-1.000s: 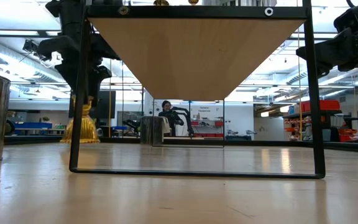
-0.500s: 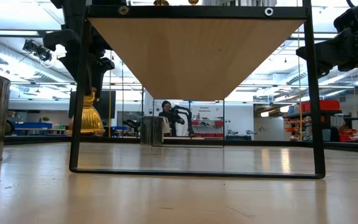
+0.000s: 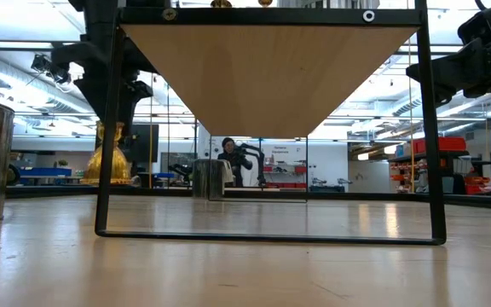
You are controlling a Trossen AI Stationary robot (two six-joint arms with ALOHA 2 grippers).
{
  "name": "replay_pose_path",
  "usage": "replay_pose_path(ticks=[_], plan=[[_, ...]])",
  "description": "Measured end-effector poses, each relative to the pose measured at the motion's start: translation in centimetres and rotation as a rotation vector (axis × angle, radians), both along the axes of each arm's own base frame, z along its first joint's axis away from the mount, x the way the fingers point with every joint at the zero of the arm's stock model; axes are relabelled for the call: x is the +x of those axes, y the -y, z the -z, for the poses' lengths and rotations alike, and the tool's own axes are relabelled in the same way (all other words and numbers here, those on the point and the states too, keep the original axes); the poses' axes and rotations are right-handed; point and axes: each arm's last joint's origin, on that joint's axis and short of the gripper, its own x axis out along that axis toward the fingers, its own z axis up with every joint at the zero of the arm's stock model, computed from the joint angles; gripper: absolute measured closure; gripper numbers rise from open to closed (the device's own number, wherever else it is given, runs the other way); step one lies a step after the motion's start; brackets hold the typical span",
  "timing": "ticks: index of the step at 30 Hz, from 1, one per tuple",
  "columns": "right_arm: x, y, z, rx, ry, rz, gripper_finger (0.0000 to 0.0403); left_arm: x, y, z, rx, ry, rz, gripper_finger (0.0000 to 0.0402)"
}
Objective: Pick & Place candle stick holders
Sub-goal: Put the glass candle holder on the shelf aligned with the other glass candle holder
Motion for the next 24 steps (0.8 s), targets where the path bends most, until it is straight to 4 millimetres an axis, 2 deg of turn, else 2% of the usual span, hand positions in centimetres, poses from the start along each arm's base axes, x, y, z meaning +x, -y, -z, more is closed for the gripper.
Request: replay_pose_path(ticks=[4, 17, 24], plan=[[0.0, 0.0, 0.0, 0.000, 0.000, 0.000, 0.0376, -0.5, -0.3, -0.2, -0.008, -0.045, -0.010, 0.0222], [0.0, 0.0, 0.0, 0.000, 0.000, 0.000, 0.0376, 0.2, -2.8, -4.8, 0.036, 0.065, -0.038, 0.0223], [0.0, 0.0, 0.0, 0.000, 0.000, 0.000, 0.0376, 0.1, -3.5, -5.4, 0.041, 0.077, -0.061, 0.0223]])
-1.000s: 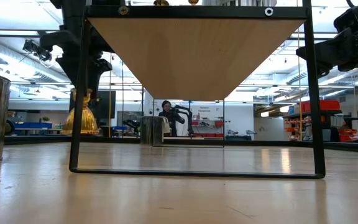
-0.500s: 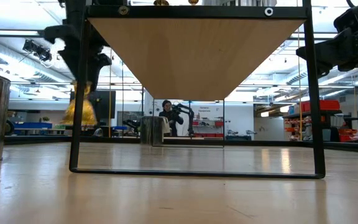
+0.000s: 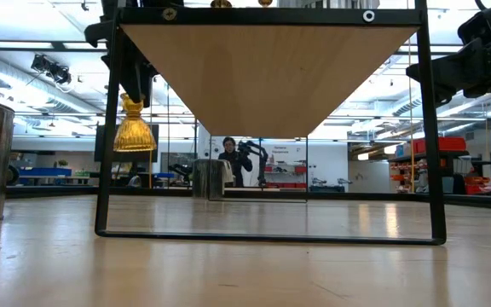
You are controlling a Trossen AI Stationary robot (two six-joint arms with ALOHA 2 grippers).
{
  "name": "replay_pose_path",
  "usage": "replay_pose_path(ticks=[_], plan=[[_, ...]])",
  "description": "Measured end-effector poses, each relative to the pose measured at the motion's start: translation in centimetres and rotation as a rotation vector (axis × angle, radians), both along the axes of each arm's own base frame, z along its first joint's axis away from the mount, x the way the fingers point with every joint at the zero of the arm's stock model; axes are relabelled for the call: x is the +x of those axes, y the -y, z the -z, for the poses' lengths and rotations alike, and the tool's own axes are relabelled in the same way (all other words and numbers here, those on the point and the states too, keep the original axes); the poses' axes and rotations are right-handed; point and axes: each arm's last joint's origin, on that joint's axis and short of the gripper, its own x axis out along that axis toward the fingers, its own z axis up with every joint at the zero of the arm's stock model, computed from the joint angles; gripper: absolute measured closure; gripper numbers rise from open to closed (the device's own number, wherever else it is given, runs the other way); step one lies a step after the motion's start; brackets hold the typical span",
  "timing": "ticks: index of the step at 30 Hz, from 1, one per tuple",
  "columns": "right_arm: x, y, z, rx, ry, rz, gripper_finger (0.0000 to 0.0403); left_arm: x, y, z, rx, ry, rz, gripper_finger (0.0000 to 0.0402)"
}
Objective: Pick & Place candle stick holders
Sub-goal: Put the glass candle holder on the shelf aligned with the other glass candle holder
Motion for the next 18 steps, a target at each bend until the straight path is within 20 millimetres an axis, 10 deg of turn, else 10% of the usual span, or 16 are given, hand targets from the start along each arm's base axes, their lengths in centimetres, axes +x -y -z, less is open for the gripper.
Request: replay_pose_path(ticks=[18], plan=[[0.0, 0.0, 0.0, 0.000, 0.000, 0.000, 0.0376, 1.9, -0.6, 2.5, -0.049, -0.071, -0.006, 0.0220]])
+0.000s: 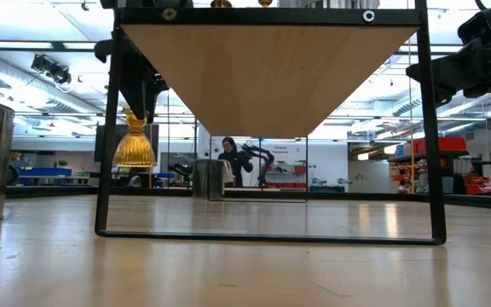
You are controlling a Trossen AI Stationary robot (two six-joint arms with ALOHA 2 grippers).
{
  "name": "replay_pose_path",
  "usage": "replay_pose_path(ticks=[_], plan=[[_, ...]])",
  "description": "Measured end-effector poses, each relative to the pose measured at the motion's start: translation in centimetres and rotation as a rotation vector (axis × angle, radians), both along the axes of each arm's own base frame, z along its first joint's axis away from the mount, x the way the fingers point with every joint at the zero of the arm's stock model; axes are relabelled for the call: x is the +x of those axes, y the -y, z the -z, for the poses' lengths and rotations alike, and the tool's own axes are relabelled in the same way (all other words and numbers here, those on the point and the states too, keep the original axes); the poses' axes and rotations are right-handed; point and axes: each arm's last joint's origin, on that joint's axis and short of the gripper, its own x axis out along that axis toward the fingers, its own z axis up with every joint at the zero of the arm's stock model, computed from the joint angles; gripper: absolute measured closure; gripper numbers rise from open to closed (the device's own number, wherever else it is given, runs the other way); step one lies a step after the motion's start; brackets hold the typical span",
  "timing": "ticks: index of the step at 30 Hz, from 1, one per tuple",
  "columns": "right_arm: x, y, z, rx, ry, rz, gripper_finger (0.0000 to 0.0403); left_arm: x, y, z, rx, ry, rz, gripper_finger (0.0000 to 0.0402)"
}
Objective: Pick & Place candle stick holders
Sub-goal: Put the glass candle holder on the shelf aligned with the other glass candle holder
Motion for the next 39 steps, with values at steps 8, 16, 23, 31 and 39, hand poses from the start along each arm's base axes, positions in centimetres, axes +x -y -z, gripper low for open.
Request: replay_pose_path(ticks=[8, 16, 23, 31, 39], plan=[[0.0, 0.0, 0.0, 0.000, 0.000, 0.000, 0.0376, -0.4, -0.3, -0.8, -0.003, -0.026, 0.005, 0.0220], [0.0, 0.0, 0.0, 0.000, 0.000, 0.000, 0.0376, -0.6, -1.3, -3.9, 0.025, 0.005, -0.012, 0.0221], [0.0, 0.0, 0.0, 0.000, 0.000, 0.000, 0.0376, 0.1, -2.6, -6.3, 0.058, 0.050, -0.052, 0.0221], [0.0, 0.0, 0.0, 0.000, 0.000, 0.000, 0.0376, 2.0, -4.0, -8.7, 0.084, 0.118, -0.074, 0.0221], [0.0, 0.0, 0.0, 0.000, 0.000, 0.000, 0.0376, 4.5, -5.0, -10.2, 0.091, 0.185, -0.058, 0.0221]])
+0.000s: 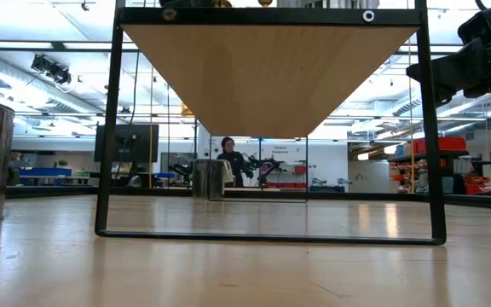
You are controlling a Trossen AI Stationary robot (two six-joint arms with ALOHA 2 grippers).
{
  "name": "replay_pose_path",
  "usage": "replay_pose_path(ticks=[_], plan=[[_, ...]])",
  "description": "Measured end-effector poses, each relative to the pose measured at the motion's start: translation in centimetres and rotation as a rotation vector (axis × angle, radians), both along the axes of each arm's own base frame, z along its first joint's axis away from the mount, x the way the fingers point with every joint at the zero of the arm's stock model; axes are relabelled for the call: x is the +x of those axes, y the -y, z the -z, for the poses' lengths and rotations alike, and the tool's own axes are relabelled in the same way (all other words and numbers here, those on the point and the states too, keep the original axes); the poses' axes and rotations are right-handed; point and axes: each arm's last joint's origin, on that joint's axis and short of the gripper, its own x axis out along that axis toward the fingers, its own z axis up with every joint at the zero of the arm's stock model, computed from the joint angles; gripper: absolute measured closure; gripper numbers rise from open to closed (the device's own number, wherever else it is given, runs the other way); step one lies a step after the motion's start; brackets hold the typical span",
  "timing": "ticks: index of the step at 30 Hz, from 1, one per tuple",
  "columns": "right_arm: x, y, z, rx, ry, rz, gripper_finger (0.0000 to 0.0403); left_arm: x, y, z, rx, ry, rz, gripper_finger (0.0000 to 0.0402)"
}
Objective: Pick & Place candle stick holders
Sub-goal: Put the glass candle holder on the shelf aligned with the other glass candle holder
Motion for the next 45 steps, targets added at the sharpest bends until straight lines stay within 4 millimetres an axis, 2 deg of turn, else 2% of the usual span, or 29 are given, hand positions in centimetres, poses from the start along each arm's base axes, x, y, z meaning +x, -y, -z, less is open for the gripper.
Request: replay_pose_path(ticks=[15, 28, 45], plan=[[0.0, 0.0, 0.0, 0.000, 0.000, 0.000, 0.0376, 2.5, -1.1, 0.8, 0.055, 0.059, 0.061, 0.0221], [0.0, 0.0, 0.0, 0.000, 0.000, 0.000, 0.0376, 3.6, -1.6, 1.9, 0.044, 0.053, 0.064, 0.0221], [0.0, 0.0, 0.0, 0.000, 0.000, 0.000, 0.0376, 4.0, -1.9, 1.8, 0.065, 0.092, 0.069, 0.0220]])
